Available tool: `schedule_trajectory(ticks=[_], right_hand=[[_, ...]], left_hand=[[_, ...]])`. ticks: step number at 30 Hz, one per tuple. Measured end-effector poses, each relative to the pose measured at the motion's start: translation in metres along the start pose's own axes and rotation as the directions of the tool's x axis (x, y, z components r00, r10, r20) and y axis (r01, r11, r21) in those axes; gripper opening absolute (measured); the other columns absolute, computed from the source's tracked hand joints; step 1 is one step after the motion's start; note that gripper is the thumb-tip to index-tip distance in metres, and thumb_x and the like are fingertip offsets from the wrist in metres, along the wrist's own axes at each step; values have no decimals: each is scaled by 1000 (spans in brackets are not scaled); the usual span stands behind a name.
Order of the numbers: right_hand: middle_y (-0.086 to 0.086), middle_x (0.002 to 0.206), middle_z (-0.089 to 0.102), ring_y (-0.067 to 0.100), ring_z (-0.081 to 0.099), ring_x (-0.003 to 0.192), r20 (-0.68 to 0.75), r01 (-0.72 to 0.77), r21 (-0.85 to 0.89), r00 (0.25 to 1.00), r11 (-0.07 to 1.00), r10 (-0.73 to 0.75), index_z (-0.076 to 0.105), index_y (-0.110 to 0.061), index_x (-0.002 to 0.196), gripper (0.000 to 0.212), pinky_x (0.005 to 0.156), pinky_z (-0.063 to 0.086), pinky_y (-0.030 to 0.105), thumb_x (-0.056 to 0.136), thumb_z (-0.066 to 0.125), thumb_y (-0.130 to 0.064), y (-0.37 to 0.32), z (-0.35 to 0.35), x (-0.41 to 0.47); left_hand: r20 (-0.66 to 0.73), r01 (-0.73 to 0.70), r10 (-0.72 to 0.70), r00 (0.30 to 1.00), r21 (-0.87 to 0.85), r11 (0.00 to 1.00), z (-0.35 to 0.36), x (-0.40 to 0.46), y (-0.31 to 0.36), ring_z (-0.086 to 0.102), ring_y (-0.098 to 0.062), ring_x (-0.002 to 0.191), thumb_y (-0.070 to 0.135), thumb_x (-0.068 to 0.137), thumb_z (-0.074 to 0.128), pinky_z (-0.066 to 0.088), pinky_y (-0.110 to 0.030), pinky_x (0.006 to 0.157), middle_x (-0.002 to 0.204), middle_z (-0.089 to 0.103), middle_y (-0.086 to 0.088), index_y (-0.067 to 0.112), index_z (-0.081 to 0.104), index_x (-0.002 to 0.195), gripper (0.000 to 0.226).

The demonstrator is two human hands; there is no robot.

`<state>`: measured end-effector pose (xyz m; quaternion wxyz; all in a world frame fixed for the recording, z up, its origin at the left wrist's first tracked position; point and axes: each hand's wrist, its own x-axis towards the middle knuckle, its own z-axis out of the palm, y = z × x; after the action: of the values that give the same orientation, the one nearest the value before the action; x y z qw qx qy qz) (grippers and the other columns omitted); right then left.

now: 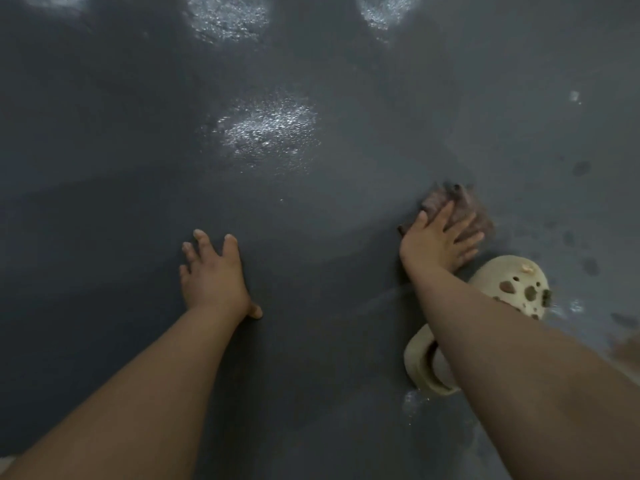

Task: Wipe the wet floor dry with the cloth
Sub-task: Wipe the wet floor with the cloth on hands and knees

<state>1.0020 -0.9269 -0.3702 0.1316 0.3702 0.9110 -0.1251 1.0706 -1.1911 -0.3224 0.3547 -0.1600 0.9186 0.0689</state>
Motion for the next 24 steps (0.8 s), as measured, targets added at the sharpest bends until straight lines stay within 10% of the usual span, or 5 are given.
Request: schedule_trajectory(ticks=[3, 7, 11, 14, 24], right_hand=[[11, 159, -6, 42, -7, 143, -28, -86, 25, 996, 996, 87, 9, -25, 152, 57, 114, -2, 52, 100, 26, -43, -3, 20, -51], [22, 154, 19, 53, 18, 136, -34, 189, -44, 981, 981, -190, 33, -20, 146, 57, 108, 15, 62, 94, 34, -43, -5, 58, -140], [19, 147, 37, 49, 27, 132, 165, 625, -192, 780, 757, -603, 36, -26, 141, 59, 107, 15, 56, 87, 32, -48, 0, 72, -182], [8, 158, 13, 43, 6, 142, 175, 767, -239, 637, 595, -751, 23, -33, 149, 58, 112, -2, 49, 94, 26, -51, -12, 58, -142], [2, 158, -17, 37, -18, 142, 186, 668, -176, 744, 723, -642, 2, -42, 149, 55, 112, -11, 56, 99, 25, -48, -92, 44, -91]], left_hand=[[8, 2, -2, 1000, -8, 1000, -1, -2, -1, -6, -39, 144, 40, 58, 88, 14, -47, 116, 154, -15, -21, 19, 2, 149, 127], [-4, -5, 5, 1000, -12, 1000, 1, -2, -2, -5, -40, 144, 40, 57, 88, 14, -47, 116, 154, -15, -22, 19, 3, 149, 128], [-12, -18, 18, 1000, -19, 1000, 3, 0, -6, -6, -40, 144, 42, 57, 88, 12, -47, 116, 154, -16, -22, 19, 1, 150, 129], [-10, -27, 26, 1000, -33, 999, 5, 0, -8, -8, -40, 144, 41, 57, 88, 11, -47, 116, 154, -18, -22, 19, -1, 150, 131], [-36, -31, 29, 999, -57, 998, 9, 2, -8, -10, -39, 144, 40, 55, 89, 10, -47, 116, 154, -18, -20, 20, 1, 151, 131]])
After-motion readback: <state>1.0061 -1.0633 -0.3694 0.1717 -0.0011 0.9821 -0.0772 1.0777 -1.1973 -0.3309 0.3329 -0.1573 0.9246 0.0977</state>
